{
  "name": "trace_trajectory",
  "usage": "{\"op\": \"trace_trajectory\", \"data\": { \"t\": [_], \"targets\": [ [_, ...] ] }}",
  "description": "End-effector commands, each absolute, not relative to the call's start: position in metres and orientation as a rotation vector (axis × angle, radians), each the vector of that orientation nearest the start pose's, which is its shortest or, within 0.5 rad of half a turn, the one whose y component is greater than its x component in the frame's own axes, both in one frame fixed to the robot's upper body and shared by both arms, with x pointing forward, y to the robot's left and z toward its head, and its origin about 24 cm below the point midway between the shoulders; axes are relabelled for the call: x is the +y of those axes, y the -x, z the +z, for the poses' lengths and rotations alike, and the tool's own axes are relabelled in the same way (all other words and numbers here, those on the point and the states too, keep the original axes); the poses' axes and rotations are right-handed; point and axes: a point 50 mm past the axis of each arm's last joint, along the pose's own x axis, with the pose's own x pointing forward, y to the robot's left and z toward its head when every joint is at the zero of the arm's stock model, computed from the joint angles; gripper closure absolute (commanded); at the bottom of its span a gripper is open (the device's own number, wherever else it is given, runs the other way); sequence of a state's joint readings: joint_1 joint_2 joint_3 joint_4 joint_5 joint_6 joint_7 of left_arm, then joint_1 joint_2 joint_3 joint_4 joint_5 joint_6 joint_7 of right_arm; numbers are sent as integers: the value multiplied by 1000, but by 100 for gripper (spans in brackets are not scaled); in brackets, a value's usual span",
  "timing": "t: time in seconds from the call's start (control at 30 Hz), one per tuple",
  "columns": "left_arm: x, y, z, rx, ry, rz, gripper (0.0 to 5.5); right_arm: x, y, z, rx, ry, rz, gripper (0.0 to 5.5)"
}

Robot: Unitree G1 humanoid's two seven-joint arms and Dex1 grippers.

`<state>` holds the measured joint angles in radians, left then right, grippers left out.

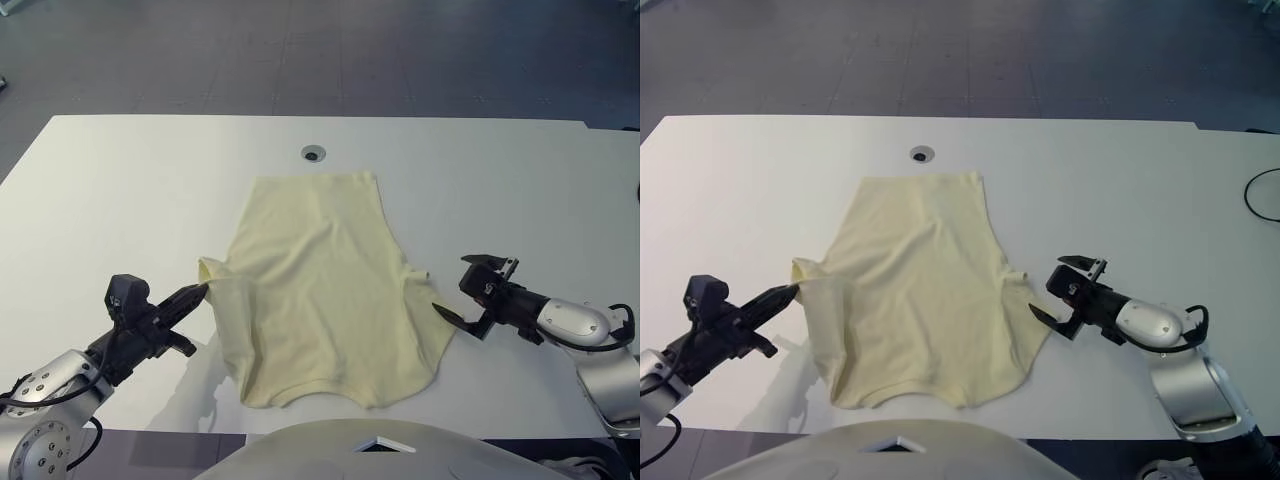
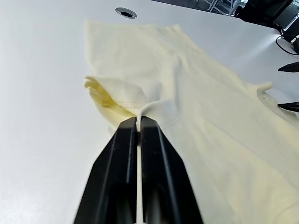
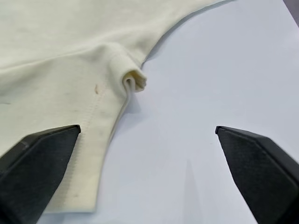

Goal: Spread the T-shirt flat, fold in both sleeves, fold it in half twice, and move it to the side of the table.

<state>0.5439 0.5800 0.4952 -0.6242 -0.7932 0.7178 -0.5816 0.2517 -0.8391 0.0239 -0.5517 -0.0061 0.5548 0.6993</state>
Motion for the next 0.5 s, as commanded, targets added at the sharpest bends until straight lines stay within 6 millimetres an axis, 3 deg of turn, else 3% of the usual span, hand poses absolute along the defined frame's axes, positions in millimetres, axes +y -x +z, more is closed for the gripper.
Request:
{"op": "trace_trajectory", "data": {
  "t": [0.03, 0.2, 0.4, 0.5],
  "targets": [
    [263, -141, 88, 453, 134, -460, 511, -222, -181, 77, 577, 707, 737, 10],
    [268, -147, 75, 468, -8, -429, 425, -219, -180, 75, 577, 706, 751, 10],
    [271, -146, 75, 464, -244, -437, 334, -218, -179, 77, 570, 703, 751, 10],
    [261, -149, 84, 402, -198, -459, 283, -217, -178, 78, 566, 699, 749, 10]
  ]
}}
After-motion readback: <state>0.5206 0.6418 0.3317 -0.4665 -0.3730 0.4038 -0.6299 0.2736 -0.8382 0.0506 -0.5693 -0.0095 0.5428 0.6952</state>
